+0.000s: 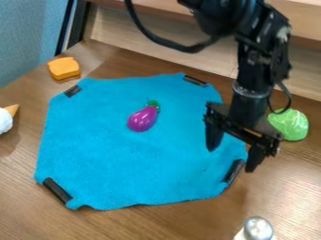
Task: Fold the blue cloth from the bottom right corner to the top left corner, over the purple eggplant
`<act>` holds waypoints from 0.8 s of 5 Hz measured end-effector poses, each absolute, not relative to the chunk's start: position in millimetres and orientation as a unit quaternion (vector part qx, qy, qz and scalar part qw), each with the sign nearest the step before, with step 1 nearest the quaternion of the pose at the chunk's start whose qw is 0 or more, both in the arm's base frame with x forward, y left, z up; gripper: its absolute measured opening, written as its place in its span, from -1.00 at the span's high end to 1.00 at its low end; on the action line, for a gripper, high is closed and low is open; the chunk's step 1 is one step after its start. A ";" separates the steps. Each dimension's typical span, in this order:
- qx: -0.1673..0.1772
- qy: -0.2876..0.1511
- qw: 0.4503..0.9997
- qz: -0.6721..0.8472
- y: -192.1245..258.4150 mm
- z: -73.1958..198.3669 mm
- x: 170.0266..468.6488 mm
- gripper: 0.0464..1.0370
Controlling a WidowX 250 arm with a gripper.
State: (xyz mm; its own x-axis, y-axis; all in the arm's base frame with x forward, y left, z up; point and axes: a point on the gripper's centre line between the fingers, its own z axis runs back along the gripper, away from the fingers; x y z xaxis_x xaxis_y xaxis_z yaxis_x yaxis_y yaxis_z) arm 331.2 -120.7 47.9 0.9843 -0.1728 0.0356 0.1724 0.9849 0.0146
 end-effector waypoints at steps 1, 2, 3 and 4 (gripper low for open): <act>0.008 -0.012 0.997 -0.081 -127.4 35.9 332.9 -0.92; 0.010 -0.008 0.997 -0.071 -128.4 26.1 333.9 -0.82; 0.003 -0.019 0.998 -0.067 -130.8 24.9 336.2 -0.30; -0.005 -0.019 0.998 -0.068 -132.5 23.6 335.4 0.29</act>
